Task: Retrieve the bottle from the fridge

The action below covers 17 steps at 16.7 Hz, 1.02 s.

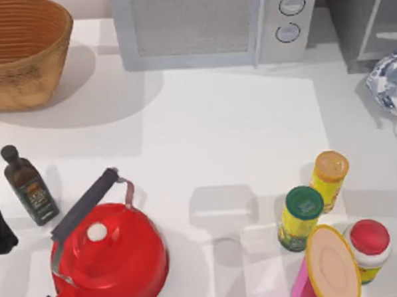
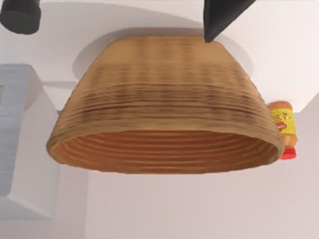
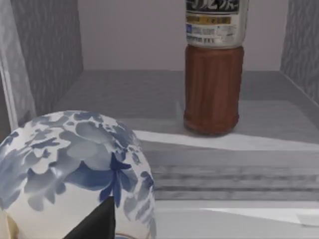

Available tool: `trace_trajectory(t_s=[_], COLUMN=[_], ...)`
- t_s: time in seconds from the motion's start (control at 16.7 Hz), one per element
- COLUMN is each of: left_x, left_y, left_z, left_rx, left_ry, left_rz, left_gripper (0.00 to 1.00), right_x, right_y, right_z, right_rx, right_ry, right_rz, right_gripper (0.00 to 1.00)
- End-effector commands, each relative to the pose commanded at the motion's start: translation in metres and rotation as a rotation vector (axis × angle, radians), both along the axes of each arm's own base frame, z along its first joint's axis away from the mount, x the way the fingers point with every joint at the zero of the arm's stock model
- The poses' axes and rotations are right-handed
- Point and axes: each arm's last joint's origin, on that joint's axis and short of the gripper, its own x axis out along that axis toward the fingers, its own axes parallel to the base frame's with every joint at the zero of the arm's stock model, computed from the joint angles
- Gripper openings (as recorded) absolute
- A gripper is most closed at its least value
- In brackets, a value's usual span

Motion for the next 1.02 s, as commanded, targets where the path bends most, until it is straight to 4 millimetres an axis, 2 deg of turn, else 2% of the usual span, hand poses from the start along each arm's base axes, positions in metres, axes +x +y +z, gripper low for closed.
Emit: trace_trajectory(t_s=[0.12,0.24,0.36,0.54,0.72,0.9,1.02], left_x=[0.000,0.000,0.000,0.000,0.000,0.000,0.000], left_y=[0.000,0.000,0.000,0.000,0.000,0.000,0.000], left_z=[0.000,0.000,0.000,0.000,0.000,0.000,0.000], left_rx=[0.000,0.000,0.000,0.000,0.000,0.000,0.000], left_ry=[0.000,0.000,0.000,0.000,0.000,0.000,0.000], left_rz=[0.000,0.000,0.000,0.000,0.000,0.000,0.000], left_gripper=[1.00,1.00,1.00,1.00,1.00,1.00,1.00], right_x=[0.008,0.027,0.056,0.112,0.165,0.197,0.206], right_y=[-0.002,-0.007,-0.014,-0.022,-0.023,-0.016,-0.013], right_z=[-0.001,-0.003,-0.002,0.005,0.016,0.023,0.026], right_rx=[0.001,0.002,0.000,-0.011,-0.017,-0.014,-0.012], right_ry=[0.006,0.014,0.014,-0.003,-0.016,-0.007,-0.002], right_rz=[-0.001,-0.003,-0.006,-0.011,-0.018,-0.023,-0.025], right_gripper=[1.00,1.00,1.00,1.00,1.00,1.00,1.00])
